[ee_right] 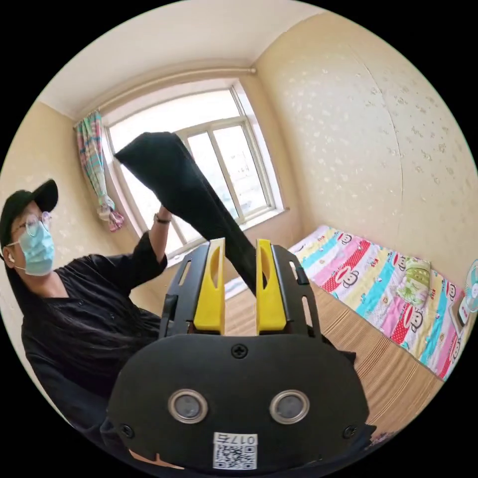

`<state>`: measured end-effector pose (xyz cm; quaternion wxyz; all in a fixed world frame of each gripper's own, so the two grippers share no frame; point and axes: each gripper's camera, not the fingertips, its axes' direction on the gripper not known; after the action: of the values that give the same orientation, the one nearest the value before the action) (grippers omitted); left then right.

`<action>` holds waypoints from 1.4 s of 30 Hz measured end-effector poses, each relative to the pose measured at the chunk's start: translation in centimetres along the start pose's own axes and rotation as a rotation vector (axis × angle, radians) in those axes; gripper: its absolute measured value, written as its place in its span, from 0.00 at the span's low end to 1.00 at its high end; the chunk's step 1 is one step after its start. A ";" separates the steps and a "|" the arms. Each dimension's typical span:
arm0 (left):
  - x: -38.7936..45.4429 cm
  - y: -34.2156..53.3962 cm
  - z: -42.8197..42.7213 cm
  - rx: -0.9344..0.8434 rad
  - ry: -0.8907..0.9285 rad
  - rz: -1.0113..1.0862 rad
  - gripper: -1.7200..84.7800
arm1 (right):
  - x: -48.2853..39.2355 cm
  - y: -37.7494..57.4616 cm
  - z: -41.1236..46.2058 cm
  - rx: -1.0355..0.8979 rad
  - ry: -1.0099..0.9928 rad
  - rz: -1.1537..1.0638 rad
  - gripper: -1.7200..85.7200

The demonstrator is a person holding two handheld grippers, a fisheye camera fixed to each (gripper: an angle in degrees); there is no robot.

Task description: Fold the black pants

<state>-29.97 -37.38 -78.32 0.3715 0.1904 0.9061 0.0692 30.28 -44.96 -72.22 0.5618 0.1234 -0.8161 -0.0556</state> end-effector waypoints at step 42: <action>-41.5 41.1 -23.4 -0.620 -1.550 -0.780 0.12 | 26.7 34.0 18.9 -0.166 -0.218 1.274 0.18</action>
<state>-7.20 -15.70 -23.83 0.9061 -0.2434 0.3446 0.0319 -1.07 -20.14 -47.13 0.4065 -0.4349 -0.7747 0.2133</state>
